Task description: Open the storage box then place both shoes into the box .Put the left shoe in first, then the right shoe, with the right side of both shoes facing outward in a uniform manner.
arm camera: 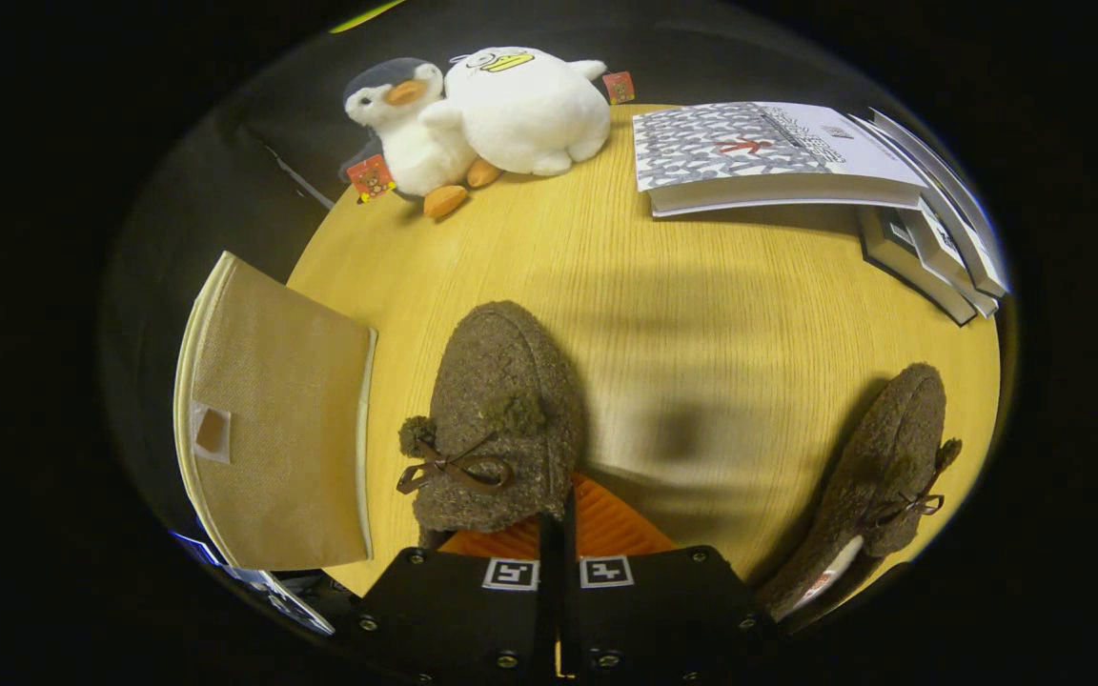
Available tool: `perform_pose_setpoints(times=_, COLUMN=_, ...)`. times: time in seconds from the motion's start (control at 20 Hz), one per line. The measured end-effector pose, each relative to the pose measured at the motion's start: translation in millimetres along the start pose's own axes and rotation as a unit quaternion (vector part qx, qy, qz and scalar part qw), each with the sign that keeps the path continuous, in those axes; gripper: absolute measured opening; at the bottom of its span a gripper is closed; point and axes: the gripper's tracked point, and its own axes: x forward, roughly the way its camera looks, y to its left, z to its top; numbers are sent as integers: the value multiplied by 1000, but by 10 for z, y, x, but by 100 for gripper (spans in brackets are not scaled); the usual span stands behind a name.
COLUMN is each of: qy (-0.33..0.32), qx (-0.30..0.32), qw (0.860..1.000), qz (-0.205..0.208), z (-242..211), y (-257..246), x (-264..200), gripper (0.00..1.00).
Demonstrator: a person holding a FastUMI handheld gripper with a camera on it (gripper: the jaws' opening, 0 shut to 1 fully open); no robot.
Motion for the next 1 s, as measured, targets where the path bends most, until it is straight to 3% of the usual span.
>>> perform_pose_setpoints(times=0.25, qy=-13, qx=14, qw=999, qz=33, z=26, y=453, x=-641, gripper=2)
perform_pose_setpoints(times=0.65, qy=-71, qx=-42, qw=993, qz=88, z=323, y=1497, x=-1646, gripper=2)
perform_pose_setpoints(times=0.85, qy=-79, qx=-78, qw=987, qz=113, z=434, y=2059, x=-1727, gripper=2)
perform_pose_setpoints(times=1.0, qy=-75, qx=-109, qw=985, qz=107, z=492, y=2414, x=-1553, gripper=1)
